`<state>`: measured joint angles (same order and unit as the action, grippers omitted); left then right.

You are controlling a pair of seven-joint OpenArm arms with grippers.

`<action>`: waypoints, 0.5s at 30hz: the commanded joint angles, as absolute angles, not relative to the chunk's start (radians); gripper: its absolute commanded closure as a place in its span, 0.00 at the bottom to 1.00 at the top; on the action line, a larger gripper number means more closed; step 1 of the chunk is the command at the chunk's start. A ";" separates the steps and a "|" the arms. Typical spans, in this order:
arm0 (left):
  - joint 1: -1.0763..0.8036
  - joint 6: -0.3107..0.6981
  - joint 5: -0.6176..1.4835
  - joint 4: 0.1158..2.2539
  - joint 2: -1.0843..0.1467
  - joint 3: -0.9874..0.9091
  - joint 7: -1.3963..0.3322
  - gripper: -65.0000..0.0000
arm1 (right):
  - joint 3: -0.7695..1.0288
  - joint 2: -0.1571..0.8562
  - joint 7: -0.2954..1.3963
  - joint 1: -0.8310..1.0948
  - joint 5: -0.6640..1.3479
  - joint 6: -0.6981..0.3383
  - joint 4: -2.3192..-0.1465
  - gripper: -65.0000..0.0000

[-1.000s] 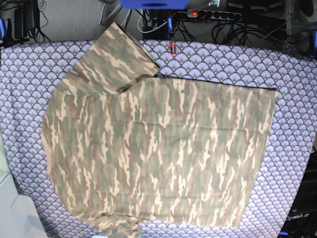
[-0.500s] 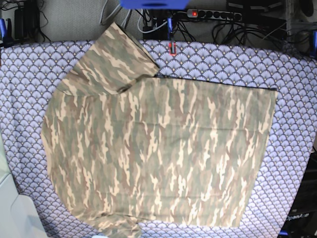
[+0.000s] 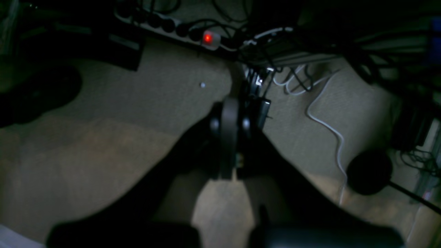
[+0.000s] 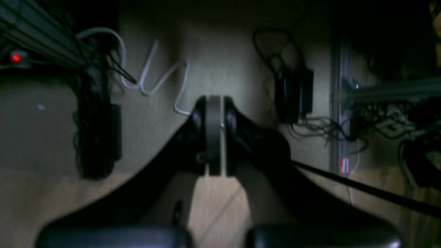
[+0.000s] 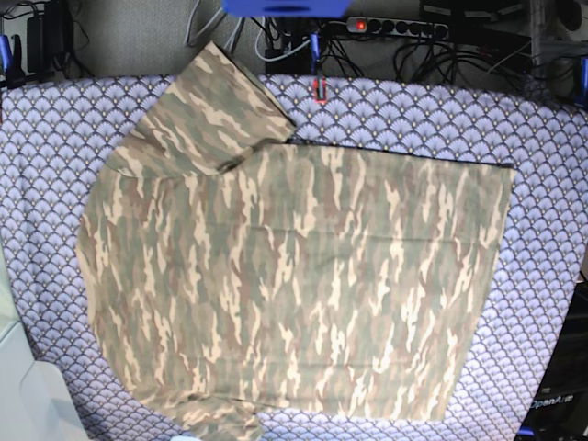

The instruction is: Fold the T-shirt properly

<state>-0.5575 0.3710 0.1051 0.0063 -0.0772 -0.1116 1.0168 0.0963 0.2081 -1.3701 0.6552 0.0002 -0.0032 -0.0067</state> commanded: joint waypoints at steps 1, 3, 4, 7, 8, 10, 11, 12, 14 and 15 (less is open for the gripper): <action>-0.601 0.375 0.107 0.001 -0.077 -0.113 1.075 1.00 | 0.099 0.214 -1.379 0.687 0.007 -0.005 -0.002 1.00; -0.633 0.375 0.107 0.001 -0.074 -0.113 1.175 1.00 | 0.096 0.211 -1.380 0.687 0.007 -0.005 -0.004 1.00; -0.648 0.375 0.107 0.001 -0.073 -0.113 1.221 1.00 | 0.094 0.211 -1.380 0.687 0.005 -0.007 -0.004 1.00; -0.700 0.374 0.108 0.008 -0.048 -0.113 1.322 1.00 | 0.094 0.202 -1.382 0.696 0.005 -0.007 -0.038 1.00; -0.707 0.374 0.108 0.010 -0.047 -0.113 1.314 1.00 | 0.094 0.200 -1.382 0.710 0.005 -0.007 -0.070 1.00; -0.711 0.374 0.108 0.008 -0.045 -0.114 1.313 1.00 | 0.094 0.199 -1.380 0.773 0.005 -0.007 -0.165 1.00; -0.716 0.374 0.108 0.010 -0.044 -0.114 1.313 1.00 | 0.094 0.199 -1.379 0.806 0.005 -0.007 -0.225 1.00; -0.719 0.374 0.108 0.010 -0.042 -0.114 1.314 1.00 | 0.096 0.197 -1.379 0.851 0.005 -0.007 -0.302 1.00; -0.723 0.374 0.110 0.010 -0.042 -0.114 1.314 1.00 | 0.096 0.194 -1.374 0.937 0.005 -0.007 -0.449 1.00; -0.736 0.374 0.110 0.013 -0.041 -0.114 1.314 1.00 | 0.099 0.182 -1.371 0.981 0.005 -0.005 -0.533 1.00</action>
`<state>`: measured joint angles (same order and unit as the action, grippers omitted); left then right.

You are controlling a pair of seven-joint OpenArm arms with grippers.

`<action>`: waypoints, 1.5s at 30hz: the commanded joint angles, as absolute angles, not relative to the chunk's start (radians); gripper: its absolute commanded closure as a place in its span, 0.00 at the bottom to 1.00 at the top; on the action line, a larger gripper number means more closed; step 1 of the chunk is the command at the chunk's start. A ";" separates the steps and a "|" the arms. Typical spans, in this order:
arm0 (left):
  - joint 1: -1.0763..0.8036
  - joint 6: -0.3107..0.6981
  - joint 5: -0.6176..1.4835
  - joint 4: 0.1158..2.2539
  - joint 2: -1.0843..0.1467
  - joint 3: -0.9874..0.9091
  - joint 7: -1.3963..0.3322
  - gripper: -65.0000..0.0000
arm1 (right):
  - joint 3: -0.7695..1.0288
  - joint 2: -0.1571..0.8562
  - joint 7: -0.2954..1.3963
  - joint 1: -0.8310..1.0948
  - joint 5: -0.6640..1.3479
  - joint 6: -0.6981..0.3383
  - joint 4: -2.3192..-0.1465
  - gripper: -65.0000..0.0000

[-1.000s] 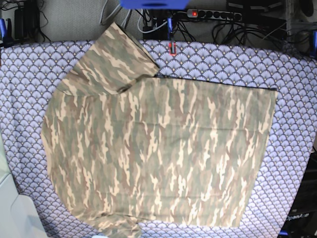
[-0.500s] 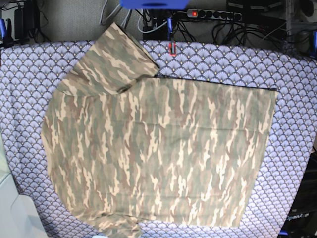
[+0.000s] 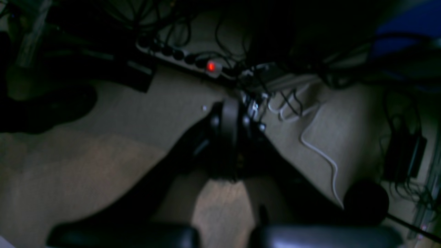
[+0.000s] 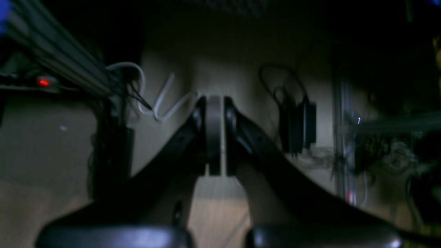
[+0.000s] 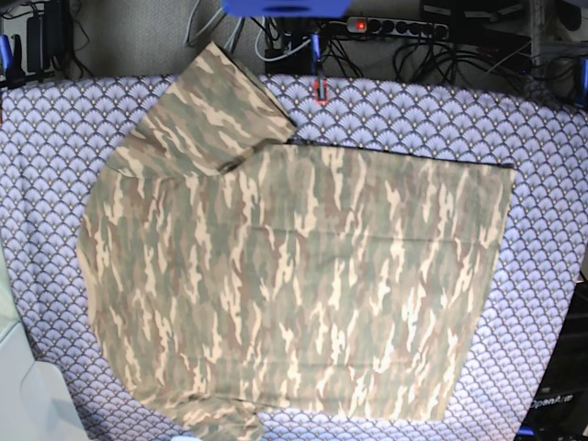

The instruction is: Fold the T-shirt properly

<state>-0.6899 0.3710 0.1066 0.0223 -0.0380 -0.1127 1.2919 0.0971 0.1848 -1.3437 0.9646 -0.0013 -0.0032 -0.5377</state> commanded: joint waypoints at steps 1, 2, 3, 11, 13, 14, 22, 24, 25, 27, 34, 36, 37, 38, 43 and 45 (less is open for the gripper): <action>-0.745 0.374 0.110 0.022 -0.041 -0.114 1.316 1.00 | 0.101 0.174 -1.369 1.021 0.007 -0.005 -0.613 1.00; -0.756 0.374 0.111 0.053 -0.041 -0.116 1.316 1.00 | 0.102 0.171 -1.362 1.066 0.007 -0.005 -0.693 1.00; -0.776 0.374 0.119 0.085 -0.041 -0.119 1.316 1.00 | 0.102 0.171 -1.346 1.102 0.007 -0.005 -0.762 1.00; -1.041 0.381 0.213 0.610 -0.039 -0.136 1.303 1.00 | 0.094 0.176 -1.004 1.296 0.090 -0.007 -1.343 1.00; -1.109 0.375 0.222 0.753 -0.039 -0.136 1.280 1.00 | 0.094 0.182 -0.918 1.309 0.093 -0.007 -1.461 1.00; -1.133 0.374 0.222 0.817 -0.039 -0.137 1.253 1.00 | 0.094 0.189 -0.883 1.309 0.093 -0.007 -1.506 1.00; -1.216 0.374 0.222 1.320 -0.041 -0.143 0.812 1.00 | 0.094 0.205 -0.610 1.309 0.094 -0.007 -1.765 1.00; -1.216 0.372 0.222 1.428 -0.041 -0.163 0.711 1.00 | 0.094 0.205 -0.578 1.309 0.101 -0.008 -1.811 1.00; -1.216 0.372 0.222 1.481 -0.039 -0.185 0.657 1.00 | 0.094 0.205 -0.559 1.309 0.120 -0.018 -1.834 1.00; -1.213 0.372 0.222 1.580 -0.021 -0.220 0.558 1.00 | 0.099 0.213 -0.518 1.309 0.182 -0.088 -1.874 1.00; -1.181 0.381 0.214 1.882 0.042 -0.380 0.245 1.00 | 0.176 0.275 -0.278 1.277 0.530 -0.352 -1.971 1.00; -1.142 0.381 0.219 1.931 0.042 -0.414 0.166 1.00 | 0.189 0.294 -0.209 1.237 0.582 -0.400 -1.971 1.00; -1.122 0.383 0.220 1.948 0.041 -0.432 0.124 1.00 | 0.189 0.303 -0.173 1.210 0.593 -0.420 -1.971 1.00; -1.101 0.383 0.220 1.959 0.041 -0.446 0.084 1.00 | 0.189 0.308 -0.140 1.185 0.595 -0.430 -1.971 1.00; -0.998 0.384 0.220 1.991 0.041 -0.495 -0.096 1.00 | 0.194 0.309 0.041 1.052 0.595 -0.440 -1.975 0.96; -0.974 0.384 0.220 1.991 0.042 -0.503 -0.128 1.00 | 0.194 0.309 0.088 1.006 0.595 -0.440 -1.979 0.91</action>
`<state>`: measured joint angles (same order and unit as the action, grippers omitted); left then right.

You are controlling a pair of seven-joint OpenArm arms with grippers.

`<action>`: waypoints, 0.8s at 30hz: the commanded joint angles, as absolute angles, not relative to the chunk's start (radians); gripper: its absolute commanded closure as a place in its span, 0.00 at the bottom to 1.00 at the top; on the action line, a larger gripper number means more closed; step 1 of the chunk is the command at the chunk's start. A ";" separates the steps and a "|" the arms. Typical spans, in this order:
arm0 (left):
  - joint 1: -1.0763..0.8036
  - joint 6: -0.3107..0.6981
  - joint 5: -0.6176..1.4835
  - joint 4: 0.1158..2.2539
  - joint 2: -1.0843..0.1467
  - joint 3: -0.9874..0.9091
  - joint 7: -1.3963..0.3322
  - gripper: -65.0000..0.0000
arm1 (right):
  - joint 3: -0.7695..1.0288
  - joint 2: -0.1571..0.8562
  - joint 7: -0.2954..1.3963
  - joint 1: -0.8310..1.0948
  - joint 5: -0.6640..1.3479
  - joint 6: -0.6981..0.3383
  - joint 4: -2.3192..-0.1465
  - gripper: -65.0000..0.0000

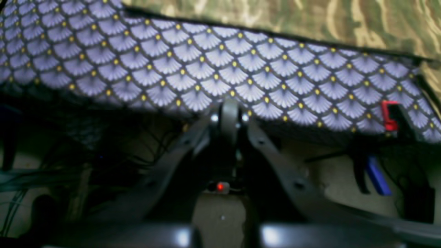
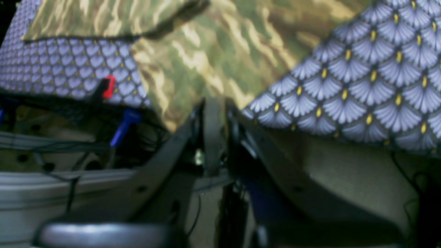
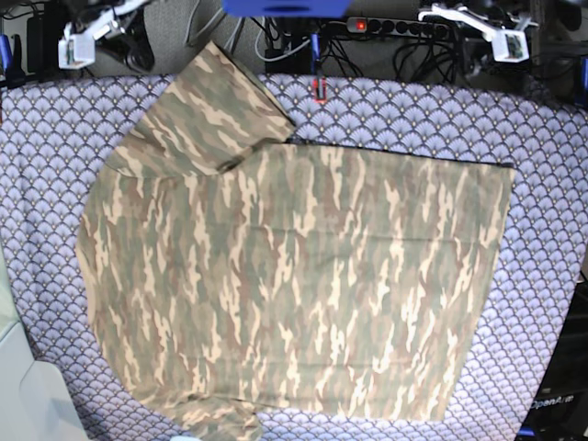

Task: Fold the T-shirt properly
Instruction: 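Move the right gripper down to the shirt's shoulder corner by the folded sleeve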

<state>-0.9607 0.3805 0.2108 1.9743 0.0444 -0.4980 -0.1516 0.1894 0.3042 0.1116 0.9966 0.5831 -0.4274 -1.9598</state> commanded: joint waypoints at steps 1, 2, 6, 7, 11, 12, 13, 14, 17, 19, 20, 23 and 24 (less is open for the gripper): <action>-0.964 0.384 0.220 1.991 0.041 -0.503 -0.140 1.00 | 0.194 0.309 0.105 0.984 0.595 -0.440 -1.979 0.89; -0.960 0.384 0.220 1.991 0.041 -0.503 -0.148 1.00 | 0.194 0.308 0.119 0.964 0.595 -0.440 -1.979 0.86; -0.954 0.384 0.220 1.992 0.039 -0.503 -0.159 1.00 | 0.188 0.303 0.180 0.895 0.596 -0.441 -1.980 0.77; -0.951 0.384 0.220 1.995 0.039 -0.503 -0.159 1.00 | 0.188 0.302 0.196 0.877 0.598 -0.447 -1.980 0.75; -0.941 0.384 0.214 2.002 0.038 -0.503 -0.160 1.00 | 0.197 0.283 0.289 0.794 0.682 -0.501 -1.972 0.69; -0.941 0.384 0.214 2.003 0.038 -0.503 -0.160 1.00 | 0.206 0.283 0.320 0.777 0.713 -0.516 -1.965 0.68; -0.941 0.384 0.214 2.005 0.038 -0.504 -0.160 1.00 | 0.214 0.282 0.346 0.763 0.736 -0.526 -1.957 0.68; -0.941 0.384 0.214 2.005 0.038 -0.504 -0.160 1.00 | 0.222 0.278 0.372 0.750 0.756 -0.532 -1.949 0.68; -0.941 0.384 0.213 2.005 0.038 -0.504 -0.160 1.00 | 0.232 0.248 0.415 0.711 0.780 -0.538 -1.914 0.68; -0.941 0.384 0.213 2.005 0.038 -0.504 -0.160 1.00 | 0.240 0.226 0.430 0.697 0.780 -0.538 -1.894 0.68; -0.941 0.383 0.213 2.006 0.038 -0.504 -0.160 1.00 | 0.242 0.222 0.430 0.696 0.782 -0.538 -1.885 0.68; -0.940 0.383 0.213 2.006 0.038 -0.504 -0.160 1.00 | 0.242 0.217 0.430 0.696 0.783 -0.535 -1.860 0.68; -0.940 0.383 0.213 2.006 0.038 -0.504 -0.160 1.00 | 0.242 0.211 0.430 0.696 0.788 -0.535 -1.854 0.68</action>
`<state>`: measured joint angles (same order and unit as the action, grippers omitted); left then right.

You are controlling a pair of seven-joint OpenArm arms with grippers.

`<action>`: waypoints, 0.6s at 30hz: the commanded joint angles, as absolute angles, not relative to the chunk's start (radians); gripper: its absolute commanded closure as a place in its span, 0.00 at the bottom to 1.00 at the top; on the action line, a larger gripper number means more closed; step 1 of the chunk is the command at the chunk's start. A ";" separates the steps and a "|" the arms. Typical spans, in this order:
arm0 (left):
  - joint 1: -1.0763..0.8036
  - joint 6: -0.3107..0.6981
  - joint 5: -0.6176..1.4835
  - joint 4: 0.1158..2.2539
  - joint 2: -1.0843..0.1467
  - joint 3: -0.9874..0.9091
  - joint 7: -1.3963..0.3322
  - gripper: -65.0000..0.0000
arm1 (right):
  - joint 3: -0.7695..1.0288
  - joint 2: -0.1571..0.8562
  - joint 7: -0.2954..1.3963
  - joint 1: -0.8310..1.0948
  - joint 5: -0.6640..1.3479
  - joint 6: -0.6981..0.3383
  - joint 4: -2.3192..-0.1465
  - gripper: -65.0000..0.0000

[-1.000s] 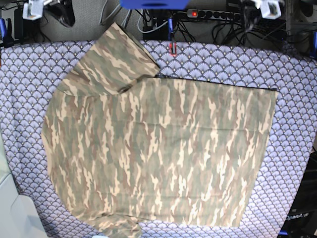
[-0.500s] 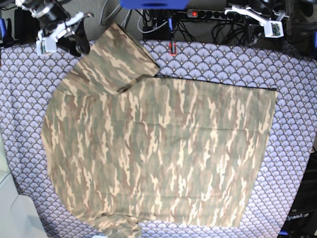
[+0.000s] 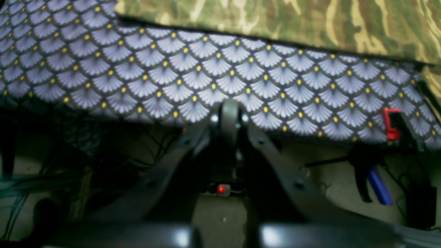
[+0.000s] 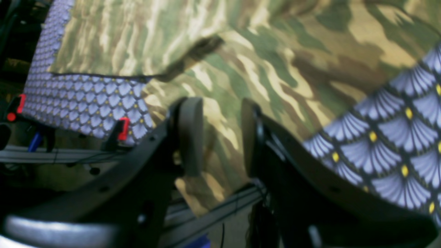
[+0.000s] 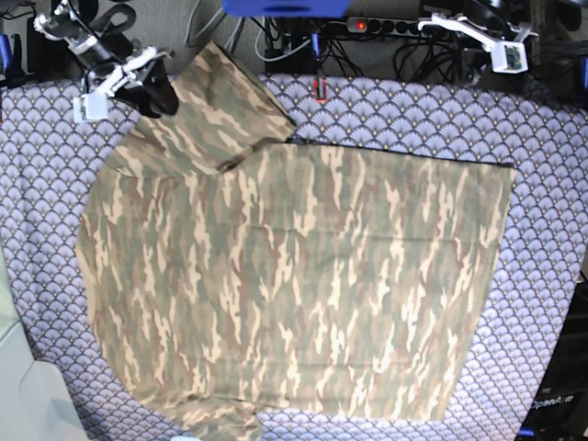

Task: Fold the T-shirt properly
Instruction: 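Move the right gripper down to the shirt's shoulder corner by the folded sleeve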

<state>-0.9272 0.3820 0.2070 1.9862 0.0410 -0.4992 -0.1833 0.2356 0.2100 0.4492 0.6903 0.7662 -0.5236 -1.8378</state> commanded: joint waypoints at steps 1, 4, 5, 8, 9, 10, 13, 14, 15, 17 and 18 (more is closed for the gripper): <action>-0.940 0.383 0.213 2.006 0.038 -0.504 -0.160 1.00 | 0.243 0.205 0.430 0.696 0.796 -0.535 -1.845 0.66; -0.940 0.383 0.213 2.006 0.038 -0.504 -0.160 1.00 | 0.245 0.200 0.430 0.696 0.835 -0.539 -1.810 0.58; -0.940 0.383 0.213 2.006 0.038 -0.504 -0.160 1.00 | 0.243 0.200 0.430 0.697 0.851 -0.544 -1.801 0.56; -0.940 0.383 0.213 2.006 0.038 -0.504 -0.160 1.00 | 0.242 0.199 0.430 0.699 0.889 -0.595 -1.788 0.55; -0.940 0.383 0.213 2.006 0.038 -0.504 -0.160 1.00 | 0.242 0.199 0.430 0.700 0.897 -0.596 -1.787 0.55; -0.940 0.383 0.213 2.006 0.038 -0.504 -0.160 1.00 | 0.242 0.199 0.430 0.702 0.903 -0.596 -1.785 0.55; -0.940 0.383 0.213 2.006 0.038 -0.504 -0.160 1.00 | 0.242 0.197 0.466 0.699 0.903 -0.596 -1.770 0.55; -0.940 0.383 0.213 2.006 0.038 -0.504 -0.160 1.00 | 0.242 0.196 0.481 0.696 0.903 -0.596 -1.758 0.55; -0.940 0.383 0.213 2.006 0.038 -0.504 -0.160 1.00 | 0.243 0.188 0.492 0.691 0.903 -0.596 -1.738 0.55; -0.940 0.383 0.213 2.006 0.038 -0.504 -0.160 1.00 | 0.243 0.174 0.498 0.674 0.903 -0.596 -1.707 0.55; -0.940 0.383 0.213 2.006 0.038 -0.506 -0.160 1.00 | 0.243 0.174 0.498 0.668 0.903 -0.596 -1.685 0.55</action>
